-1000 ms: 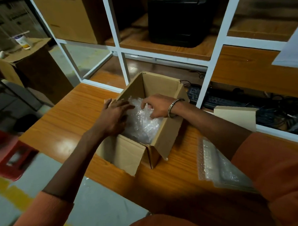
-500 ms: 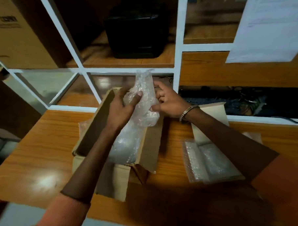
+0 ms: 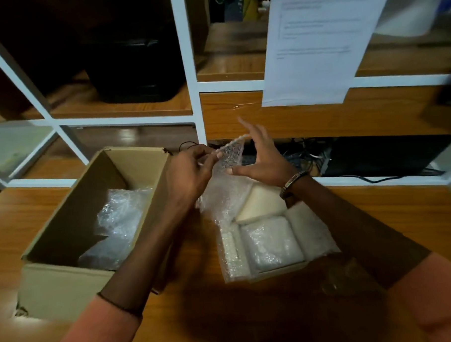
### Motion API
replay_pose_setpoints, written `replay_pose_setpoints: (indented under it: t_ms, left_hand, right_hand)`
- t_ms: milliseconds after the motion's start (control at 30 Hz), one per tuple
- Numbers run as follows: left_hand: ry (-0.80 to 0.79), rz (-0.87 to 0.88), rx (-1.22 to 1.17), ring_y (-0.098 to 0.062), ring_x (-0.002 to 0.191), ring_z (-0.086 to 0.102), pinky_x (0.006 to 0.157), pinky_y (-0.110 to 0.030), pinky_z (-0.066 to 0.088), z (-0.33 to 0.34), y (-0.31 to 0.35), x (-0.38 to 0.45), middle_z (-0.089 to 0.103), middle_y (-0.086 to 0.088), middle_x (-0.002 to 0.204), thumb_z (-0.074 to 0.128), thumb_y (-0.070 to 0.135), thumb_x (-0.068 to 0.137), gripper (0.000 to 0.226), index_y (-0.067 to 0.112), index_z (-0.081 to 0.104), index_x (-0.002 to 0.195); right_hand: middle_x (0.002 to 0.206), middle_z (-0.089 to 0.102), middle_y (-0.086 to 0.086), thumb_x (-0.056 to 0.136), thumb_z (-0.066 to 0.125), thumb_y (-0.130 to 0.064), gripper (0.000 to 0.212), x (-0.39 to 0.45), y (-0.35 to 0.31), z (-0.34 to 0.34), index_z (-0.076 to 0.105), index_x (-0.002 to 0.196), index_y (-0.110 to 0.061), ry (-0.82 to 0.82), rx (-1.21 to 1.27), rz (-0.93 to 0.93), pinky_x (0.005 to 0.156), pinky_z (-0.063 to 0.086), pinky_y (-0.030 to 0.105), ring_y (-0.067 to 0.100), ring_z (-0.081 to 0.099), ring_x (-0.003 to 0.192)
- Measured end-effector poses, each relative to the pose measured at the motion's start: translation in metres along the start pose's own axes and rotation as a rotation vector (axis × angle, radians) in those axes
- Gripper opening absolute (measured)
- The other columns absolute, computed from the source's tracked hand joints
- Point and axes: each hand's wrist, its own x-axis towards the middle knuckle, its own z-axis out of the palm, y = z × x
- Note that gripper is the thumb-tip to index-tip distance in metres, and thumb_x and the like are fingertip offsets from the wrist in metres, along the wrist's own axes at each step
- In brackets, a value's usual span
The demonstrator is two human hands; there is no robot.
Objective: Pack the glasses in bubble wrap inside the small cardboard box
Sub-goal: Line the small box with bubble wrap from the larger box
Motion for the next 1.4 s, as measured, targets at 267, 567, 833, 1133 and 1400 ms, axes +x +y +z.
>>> replay_pose_setpoints:
  t_ms: [267,567,833,1133,1400]
  left_hand:
    - [0.082,0.039,0.187,-0.004,0.069,0.068,0.066,-0.032,0.059,0.028,0.032,-0.008,0.073,0.017,0.073,0.08,0.052,0.085,0.026,0.028,0.074,0.075]
    - [-0.214,-0.058,-0.18,0.01,0.097,0.068,0.088,-0.025,0.061,0.049,0.015,-0.03,0.076,0.014,0.111,0.095,0.037,0.078,0.044,0.022,0.076,0.115]
    - [-0.482,-0.142,-0.353,-0.002,0.08,0.074,0.075,-0.021,0.054,0.075,0.003,-0.048,0.08,0.011,0.087,0.083,0.013,0.093,0.009,0.02,0.078,0.092]
    - [-0.771,-0.224,-0.395,-0.018,0.11,0.077,0.089,-0.025,0.059,0.06,-0.021,-0.053,0.08,-0.002,0.121,0.079,0.017,0.097,0.029,0.011,0.074,0.125]
    - [-1.019,-0.184,-0.037,0.0,0.08,0.068,0.078,-0.024,0.051,0.044,-0.052,-0.02,0.077,0.011,0.085,0.073,0.019,0.1,0.009,0.013,0.079,0.099]
  right_hand:
    - [0.143,0.062,-0.003,0.09,0.081,-0.038,0.032,0.009,0.024,-0.027,0.077,0.12,-0.029,-0.126,-0.123,-0.151,0.118,0.03,0.052,0.024,0.038,0.146]
    - [0.083,0.08,-0.007,0.084,0.089,-0.028,0.013,-0.012,0.04,-0.039,0.083,0.083,-0.016,-0.219,-0.017,-0.09,0.078,0.058,0.028,0.003,0.073,0.08]
    - [0.076,0.077,0.017,0.087,0.084,-0.007,0.029,-0.029,0.07,-0.041,0.062,0.069,-0.012,-0.08,0.31,0.132,0.079,0.06,0.045,0.034,0.079,0.09]
    - [0.059,0.062,0.001,0.087,0.08,-0.019,0.033,-0.066,0.144,-0.048,0.056,0.068,-0.009,0.242,0.438,0.479,0.063,0.047,0.024,0.012,0.061,0.061]
    - [0.075,0.062,0.011,0.094,0.073,-0.012,0.023,-0.099,0.195,-0.067,0.063,0.073,-0.01,0.42,0.286,0.643,0.075,0.046,0.039,0.026,0.058,0.074]
